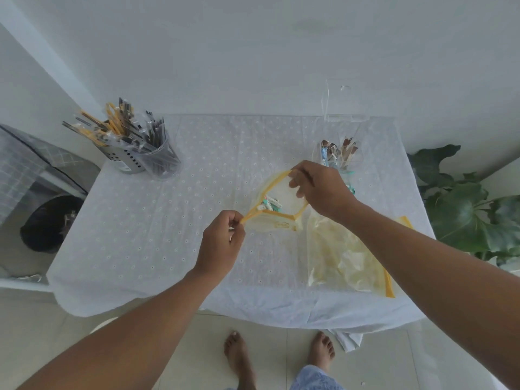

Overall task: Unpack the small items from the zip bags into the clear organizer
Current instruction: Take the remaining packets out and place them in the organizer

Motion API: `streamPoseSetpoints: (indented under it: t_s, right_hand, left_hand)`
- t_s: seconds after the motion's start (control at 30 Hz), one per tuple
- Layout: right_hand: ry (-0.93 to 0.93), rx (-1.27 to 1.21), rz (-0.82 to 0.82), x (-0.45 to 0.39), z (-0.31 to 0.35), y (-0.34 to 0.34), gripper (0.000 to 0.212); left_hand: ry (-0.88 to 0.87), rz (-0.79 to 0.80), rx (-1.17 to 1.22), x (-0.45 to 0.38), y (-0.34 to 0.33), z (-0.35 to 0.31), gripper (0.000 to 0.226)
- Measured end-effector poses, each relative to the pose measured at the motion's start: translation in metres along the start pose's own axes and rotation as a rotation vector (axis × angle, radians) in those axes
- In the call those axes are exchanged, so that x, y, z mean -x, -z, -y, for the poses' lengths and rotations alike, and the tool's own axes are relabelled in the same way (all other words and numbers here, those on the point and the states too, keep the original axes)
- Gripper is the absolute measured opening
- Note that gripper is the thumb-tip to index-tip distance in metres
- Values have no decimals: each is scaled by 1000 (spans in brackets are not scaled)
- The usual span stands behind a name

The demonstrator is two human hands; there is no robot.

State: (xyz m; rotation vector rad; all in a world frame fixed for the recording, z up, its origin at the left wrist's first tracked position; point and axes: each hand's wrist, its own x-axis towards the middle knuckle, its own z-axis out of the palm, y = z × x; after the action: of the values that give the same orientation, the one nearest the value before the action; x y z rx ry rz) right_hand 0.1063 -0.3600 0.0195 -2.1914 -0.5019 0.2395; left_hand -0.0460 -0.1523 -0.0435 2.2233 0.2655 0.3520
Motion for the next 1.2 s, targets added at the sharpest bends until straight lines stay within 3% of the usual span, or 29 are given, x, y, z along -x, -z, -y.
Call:
streamPoseSetpoints:
  t_s: [0.13,0.23,0.3,0.33,0.5,0.63,1.0,1.2]
  right_hand:
    - [51,279,-51,4,-7,-21,21]
    - [370,345,-171,21,2,-33,17]
    - [583,346,-66,35,13,-46,7]
    - [591,369,32,40,15,-55,7]
    - [55,491,346,10,1,-93,28]
    - [-100,544,466,-8,-1,-109,48]
    - [69,850,536,-20,9,-140,34]
    - [246,1069,566,-10,1,-138,24]
  left_hand:
    - [68,-14,34,13,-3,11,12]
    - [95,-22,29,21,-9,14,9]
    - [106,-31,34,23,-12,14,9]
    - [116,-33,43,24,-13,14,9]
    - [148,-6,54,24,-15,15,10]
    - [160,-3,31,20,-15,19,14]
    - [194,7,-37,12,-4,45,11]
    - [162,94,-64,3,-5,48,11]
